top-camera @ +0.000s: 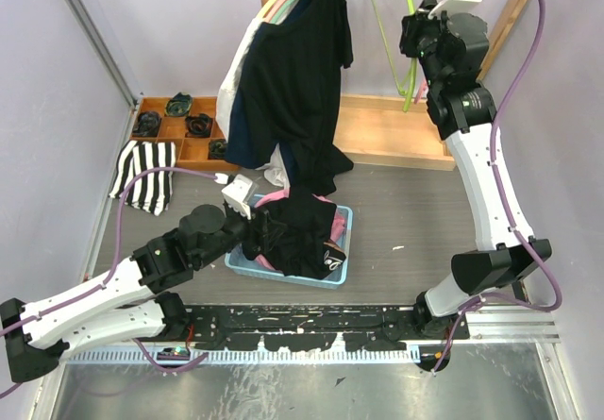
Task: Remove the t-shirt from the hanger
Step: Place the hanger on the clothesline.
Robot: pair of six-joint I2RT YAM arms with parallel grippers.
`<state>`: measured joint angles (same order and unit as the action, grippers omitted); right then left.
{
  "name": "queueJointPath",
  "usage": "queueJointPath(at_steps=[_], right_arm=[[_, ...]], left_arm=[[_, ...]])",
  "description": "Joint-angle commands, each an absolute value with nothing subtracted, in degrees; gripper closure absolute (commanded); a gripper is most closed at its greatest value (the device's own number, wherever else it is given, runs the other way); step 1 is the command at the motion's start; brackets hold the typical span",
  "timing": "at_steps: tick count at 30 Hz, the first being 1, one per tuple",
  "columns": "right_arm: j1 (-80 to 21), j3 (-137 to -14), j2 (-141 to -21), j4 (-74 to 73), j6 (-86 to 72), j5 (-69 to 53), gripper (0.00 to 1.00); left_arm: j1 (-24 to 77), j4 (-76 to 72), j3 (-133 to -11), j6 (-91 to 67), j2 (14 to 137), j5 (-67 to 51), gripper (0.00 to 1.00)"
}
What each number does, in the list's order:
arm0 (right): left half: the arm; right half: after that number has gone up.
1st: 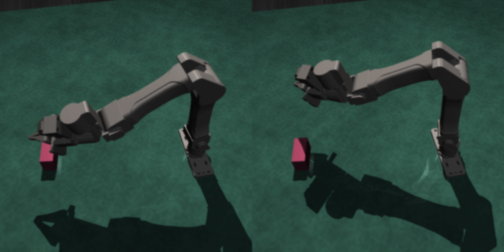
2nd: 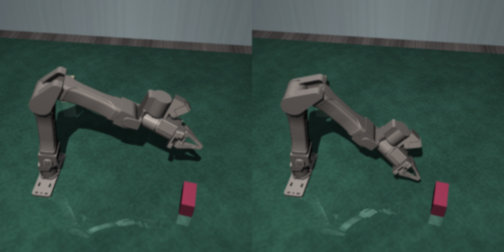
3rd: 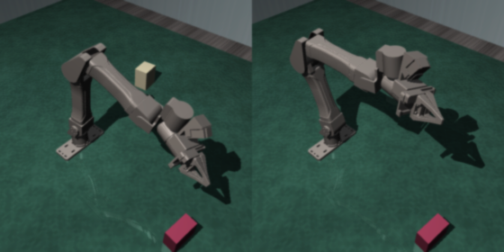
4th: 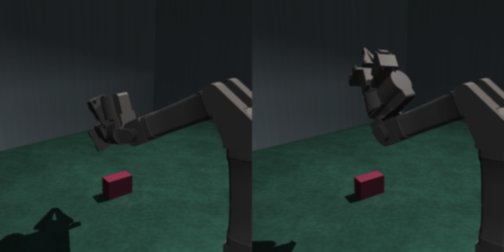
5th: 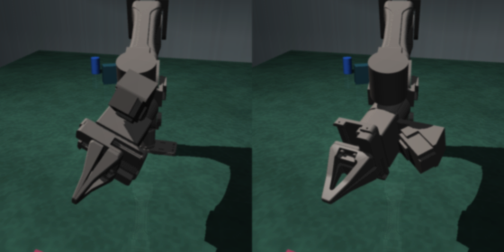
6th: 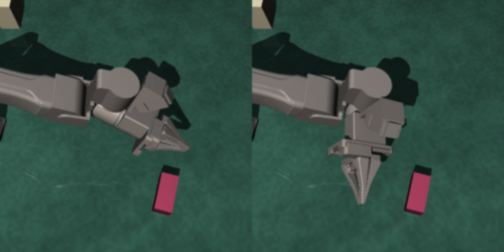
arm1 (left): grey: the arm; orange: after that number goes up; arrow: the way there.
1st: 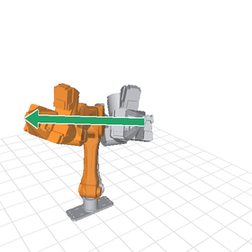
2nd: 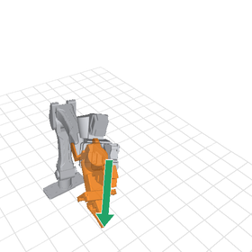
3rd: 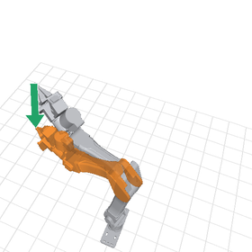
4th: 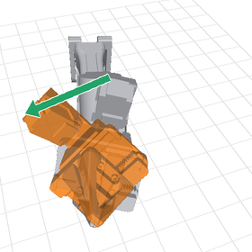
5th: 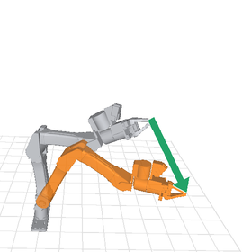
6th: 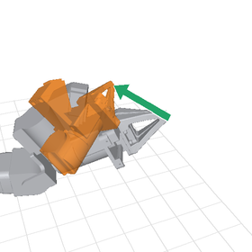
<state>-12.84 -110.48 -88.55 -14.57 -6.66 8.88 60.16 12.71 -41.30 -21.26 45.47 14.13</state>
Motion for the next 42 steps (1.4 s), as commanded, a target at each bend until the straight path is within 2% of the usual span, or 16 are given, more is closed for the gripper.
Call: queueJointPath(at_steps=[1, 18, 38, 40, 42], right_arm=[[-11.59, -114.12, -88.79, -9.14, -8.69, 7.71, 0.99], [-7.67, -111.33, -88.42, -12.04, -10.76, 8.25, 0.99], [2.81, -105.24, -84.03, -13.11, -12.35, 3.38, 0.99], [3.13, -105.5, -83.86, -13.41, -12.41, 3.21, 0.95], [3.25, -105.8, -83.64, -13.78, -12.55, 2.76, 0.85]], left_arm=[[60.31, 11.42, -41.04, -20.66, 44.65, 15.48, 0.32], [60.35, 11.24, -41.69, -20.3, 45.44, 15.65, 0.32], [60.32, 10.81, -43.62, -19.86, 47.27, 14.86, 0.32], [60.3, 10.88, -43.76, -19.86, 47.32, 14.69, 0.32], [60.3, 10.89, -43.77, -19.86, 47.22, 14.67, 0.32]])
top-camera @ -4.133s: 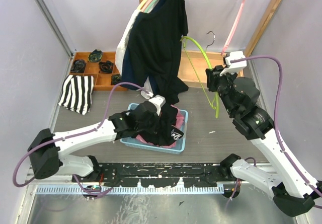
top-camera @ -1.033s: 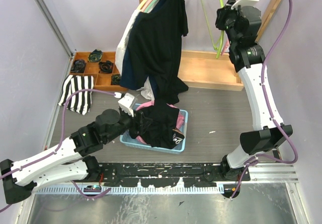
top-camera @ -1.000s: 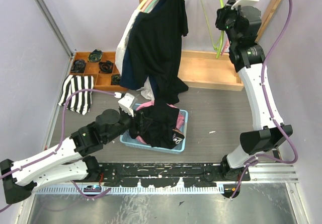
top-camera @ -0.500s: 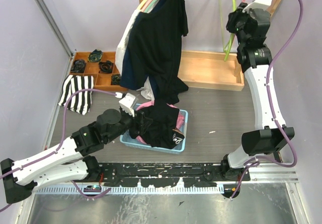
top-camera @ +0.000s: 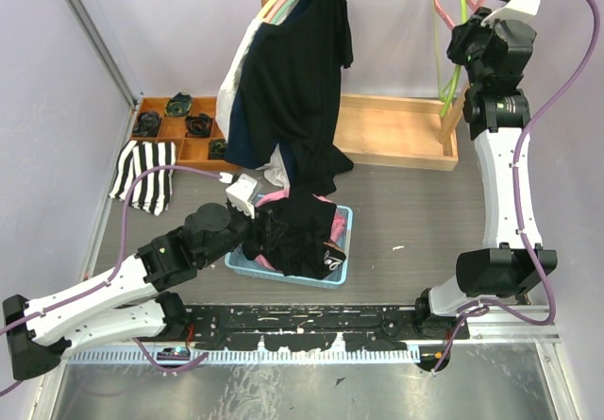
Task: Remove the t-shirt from the hanger
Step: Place the hanger on the clothesline.
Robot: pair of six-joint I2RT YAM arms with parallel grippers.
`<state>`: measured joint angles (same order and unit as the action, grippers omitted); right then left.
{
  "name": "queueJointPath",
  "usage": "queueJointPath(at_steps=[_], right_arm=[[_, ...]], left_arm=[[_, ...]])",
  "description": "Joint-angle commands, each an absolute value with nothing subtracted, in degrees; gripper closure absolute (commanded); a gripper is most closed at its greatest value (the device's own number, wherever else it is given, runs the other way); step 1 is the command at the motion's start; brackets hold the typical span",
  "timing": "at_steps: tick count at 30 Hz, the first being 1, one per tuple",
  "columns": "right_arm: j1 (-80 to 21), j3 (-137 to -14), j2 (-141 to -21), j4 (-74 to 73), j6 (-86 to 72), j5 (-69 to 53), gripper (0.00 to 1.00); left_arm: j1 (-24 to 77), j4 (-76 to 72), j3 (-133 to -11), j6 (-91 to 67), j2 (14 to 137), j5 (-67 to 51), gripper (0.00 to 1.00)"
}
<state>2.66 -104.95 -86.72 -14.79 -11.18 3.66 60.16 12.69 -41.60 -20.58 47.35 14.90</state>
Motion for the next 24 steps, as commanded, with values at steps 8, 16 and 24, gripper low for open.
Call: queueJointPath(at_steps=[8, 16, 24], right_arm=[[3.21, -106.38, -81.1, -15.41, -12.57, 2.8, 0.4], [3.25, -104.75, -75.23, -16.25, -11.91, 3.32, 0.37], [3.25, -104.27, -71.12, -16.14, -13.39, -3.29, 0.36]], left_arm=[[60.29, 11.16, -43.8, -20.04, 47.18, 14.66, 0.32], [60.38, 11.42, -44.55, -19.36, 47.55, 14.75, 0.32], [60.3, 11.63, -45.92, -18.83, 47.82, 15.7, 0.32]])
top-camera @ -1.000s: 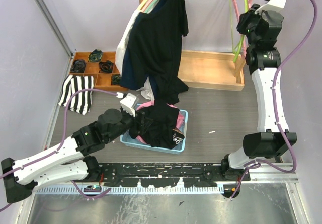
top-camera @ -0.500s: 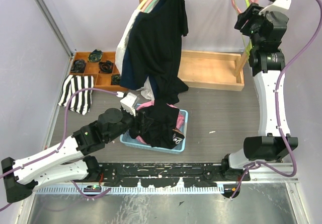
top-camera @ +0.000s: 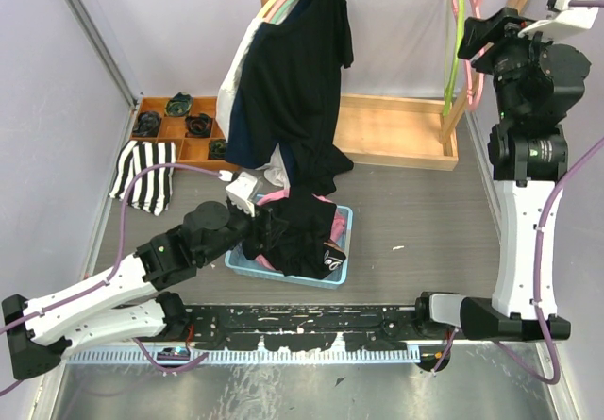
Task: Remove the t-shirt from the hanger
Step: Place the hanger on the clothesline, then pick up the hanger from the clothesline.
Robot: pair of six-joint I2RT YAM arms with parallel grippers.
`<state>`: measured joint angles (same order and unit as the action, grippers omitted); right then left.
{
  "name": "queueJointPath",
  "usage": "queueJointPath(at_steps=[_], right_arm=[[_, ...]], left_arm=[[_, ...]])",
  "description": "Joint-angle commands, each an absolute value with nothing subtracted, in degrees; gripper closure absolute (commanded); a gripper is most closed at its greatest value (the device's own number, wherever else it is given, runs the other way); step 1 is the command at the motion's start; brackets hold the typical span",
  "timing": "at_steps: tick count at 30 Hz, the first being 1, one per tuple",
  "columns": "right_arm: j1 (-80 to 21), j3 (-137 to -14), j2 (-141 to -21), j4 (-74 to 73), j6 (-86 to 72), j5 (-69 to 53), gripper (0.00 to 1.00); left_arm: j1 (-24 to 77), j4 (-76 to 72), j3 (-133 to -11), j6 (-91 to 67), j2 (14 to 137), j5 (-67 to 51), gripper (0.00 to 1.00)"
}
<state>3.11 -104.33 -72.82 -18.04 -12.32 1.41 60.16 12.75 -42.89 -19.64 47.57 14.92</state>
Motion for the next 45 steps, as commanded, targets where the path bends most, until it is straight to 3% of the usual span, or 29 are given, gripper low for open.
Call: queueJointPath(at_steps=[1, 8, 18, 30, 45], right_arm=[[3.25, -104.2, -70.84, -15.94, -13.89, -4.43, 0.36], [0.37, -102.1, -71.31, -13.27, -17.41, -10.37, 0.36], [-15.32, -102.18, -74.66, -13.18, -12.89, -1.88, 0.35], [-21.15, -101.71, -77.02, -13.4, -11.08, 1.88, 0.34], [-38.28, -111.03, -91.1, -7.7, -14.57, 8.27, 0.33]], left_arm=[[60.33, 11.68, -46.01, -18.88, 47.93, 15.85, 0.32], [60.36, 11.78, -46.31, -19.8, 48.02, 16.45, 0.32], [60.32, 12.75, -46.05, -20.56, 47.09, 17.09, 0.32], [60.3, 12.55, -45.56, -20.66, 46.83, 18.04, 0.29], [60.32, 13.03, -43.94, -20.82, 43.32, 19.83, 0.25]])
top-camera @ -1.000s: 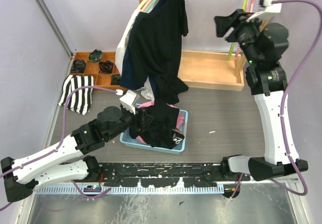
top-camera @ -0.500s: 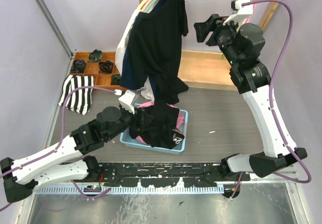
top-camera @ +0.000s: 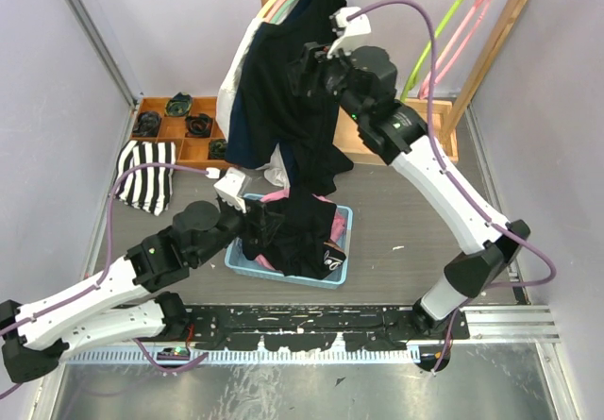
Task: Remove the t-shirt from the hanger
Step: Pick up the hanger from the clothesline.
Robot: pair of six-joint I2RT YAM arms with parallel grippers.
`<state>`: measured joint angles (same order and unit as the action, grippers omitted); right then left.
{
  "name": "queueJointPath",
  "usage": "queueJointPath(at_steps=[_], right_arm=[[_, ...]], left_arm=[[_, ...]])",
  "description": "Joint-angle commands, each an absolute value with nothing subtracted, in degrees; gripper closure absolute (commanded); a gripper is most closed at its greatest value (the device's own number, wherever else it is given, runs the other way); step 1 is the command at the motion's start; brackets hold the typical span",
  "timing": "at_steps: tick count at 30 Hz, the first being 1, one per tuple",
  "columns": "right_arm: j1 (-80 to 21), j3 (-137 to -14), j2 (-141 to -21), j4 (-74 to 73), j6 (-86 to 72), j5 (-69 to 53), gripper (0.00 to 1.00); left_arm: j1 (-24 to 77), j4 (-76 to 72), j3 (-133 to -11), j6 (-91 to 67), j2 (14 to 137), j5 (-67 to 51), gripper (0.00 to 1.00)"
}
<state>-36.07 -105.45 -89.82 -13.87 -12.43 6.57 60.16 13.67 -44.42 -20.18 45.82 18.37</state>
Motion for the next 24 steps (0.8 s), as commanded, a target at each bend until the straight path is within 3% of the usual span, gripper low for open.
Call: queueJointPath(at_steps=[1, 17, 24], right_arm=[[-38.91, -112.07, -92.15, -7.65, -14.72, 8.33, 0.33], [-43.89, -128.73, -107.19, -9.93, -17.46, 11.96, 0.39], [-44.26, -132.26, -109.76, -13.53, -18.45, 20.95, 0.42]], left_arm=[[60.32, 13.2, -43.65, -20.9, 42.8, 19.95, 0.25], [60.31, 15.74, -41.74, -21.27, 37.15, 21.52, 0.24], [60.37, 15.69, -41.47, -21.01, 36.83, 21.89, 0.23]])
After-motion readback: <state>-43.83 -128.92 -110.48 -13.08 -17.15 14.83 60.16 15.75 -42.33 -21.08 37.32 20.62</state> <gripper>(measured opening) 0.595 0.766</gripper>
